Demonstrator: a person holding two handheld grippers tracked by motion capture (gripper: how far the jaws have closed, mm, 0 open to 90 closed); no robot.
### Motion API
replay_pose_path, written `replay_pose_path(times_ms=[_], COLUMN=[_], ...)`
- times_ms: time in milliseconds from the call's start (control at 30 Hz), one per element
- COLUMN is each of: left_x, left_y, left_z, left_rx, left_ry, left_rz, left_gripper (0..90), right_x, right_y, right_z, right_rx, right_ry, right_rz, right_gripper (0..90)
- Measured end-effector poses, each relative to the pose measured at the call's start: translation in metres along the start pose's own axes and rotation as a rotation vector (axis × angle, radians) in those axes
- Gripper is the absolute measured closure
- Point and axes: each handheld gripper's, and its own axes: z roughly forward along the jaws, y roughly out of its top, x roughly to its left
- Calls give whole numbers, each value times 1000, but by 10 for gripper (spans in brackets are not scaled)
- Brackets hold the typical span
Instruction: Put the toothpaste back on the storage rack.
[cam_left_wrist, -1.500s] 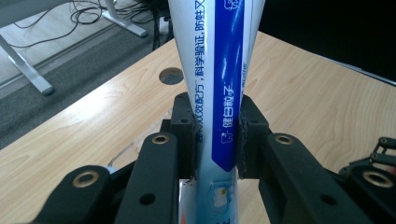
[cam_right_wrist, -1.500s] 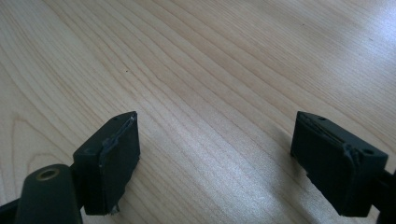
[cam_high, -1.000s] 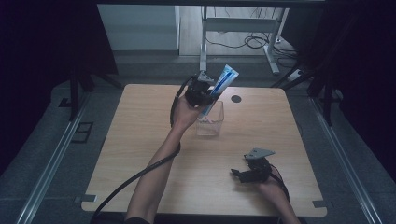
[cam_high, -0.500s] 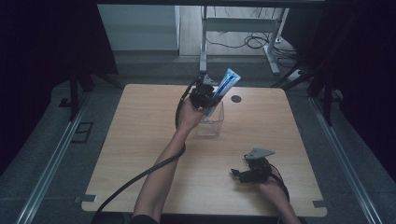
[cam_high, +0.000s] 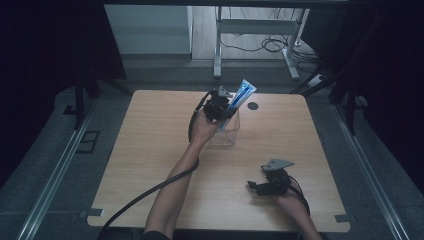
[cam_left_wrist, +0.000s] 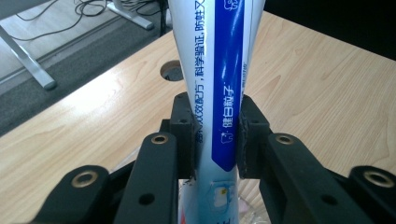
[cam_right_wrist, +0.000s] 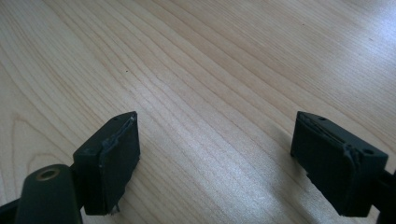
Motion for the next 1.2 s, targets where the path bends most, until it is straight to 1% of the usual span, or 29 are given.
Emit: replay_pose_path(times_ms=[267,633,733,833,1067,1200], left_x=[-1,-2,-1,0,-2,-3], left_y=[-9,-17,-20,-23,-23,-24], left_z=[6,14,15,15,15,16], left_rx=[23,58,70,84,106,116], left_ry=[11,8,11,16,19,30], left_rz=[3,-11,-19,-17,6,26], left_gripper=[723,717,715,712,705,699], right_x=[0,0,0,0,0,0], right_y=[0,0,0,0,0,0], right_z=[0,0,0,0,0,0], right_rx=[0,2,2,2,2,3], right_ry=[0,1,1,0,1,1], right_rz=[0,-1,-2,-2,-1,0], right_gripper=[153,152,153,152,152,153])
